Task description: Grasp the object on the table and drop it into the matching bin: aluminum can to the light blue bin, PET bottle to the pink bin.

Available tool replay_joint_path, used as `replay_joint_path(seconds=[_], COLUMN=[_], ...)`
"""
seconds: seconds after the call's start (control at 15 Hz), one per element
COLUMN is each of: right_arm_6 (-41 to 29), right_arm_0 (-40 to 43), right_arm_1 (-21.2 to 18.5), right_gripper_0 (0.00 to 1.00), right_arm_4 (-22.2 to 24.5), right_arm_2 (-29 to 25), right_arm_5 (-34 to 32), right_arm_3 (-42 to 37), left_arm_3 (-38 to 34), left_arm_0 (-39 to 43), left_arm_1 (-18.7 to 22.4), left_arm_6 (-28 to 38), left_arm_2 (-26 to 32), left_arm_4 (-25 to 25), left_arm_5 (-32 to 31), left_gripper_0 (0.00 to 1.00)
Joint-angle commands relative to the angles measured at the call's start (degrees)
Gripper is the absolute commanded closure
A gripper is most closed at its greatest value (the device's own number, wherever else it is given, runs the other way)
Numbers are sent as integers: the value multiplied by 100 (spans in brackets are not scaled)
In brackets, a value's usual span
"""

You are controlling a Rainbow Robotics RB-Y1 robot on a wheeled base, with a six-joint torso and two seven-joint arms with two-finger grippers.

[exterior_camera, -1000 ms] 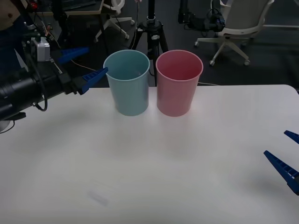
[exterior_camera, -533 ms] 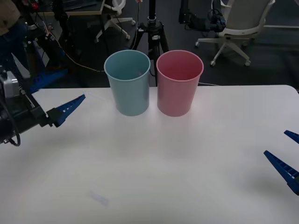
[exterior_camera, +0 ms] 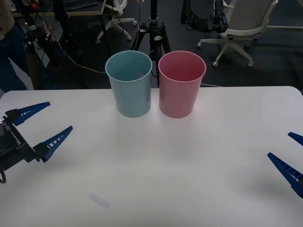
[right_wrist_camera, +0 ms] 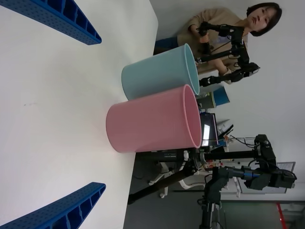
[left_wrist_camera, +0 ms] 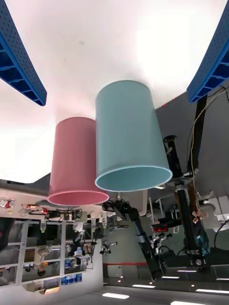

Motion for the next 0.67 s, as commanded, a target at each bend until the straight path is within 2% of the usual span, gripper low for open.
replay_joint_path(seconds=[0.07, 0.27, 0.67], right_arm_6=[0, 0, 0], right_arm_0=[0, 0, 0], right_arm_1=[0, 0, 0], right_gripper_0=[0, 0, 0], right_arm_4=[0, 0, 0], right_arm_2=[0, 0, 0], right_arm_5=[0, 0, 0], right_arm_3=[0, 0, 0], left_arm_3=[-10, -62, -62], left_arm_0=[244, 569, 683], left_arm_1=[-272, -272, -281], left_arm_6=[99, 72, 55], left_arm_2=[215, 330, 444], left_arm_4=[-150, 0, 52], left_arm_5=[-383, -489, -542], left_gripper_0=[0, 0, 0])
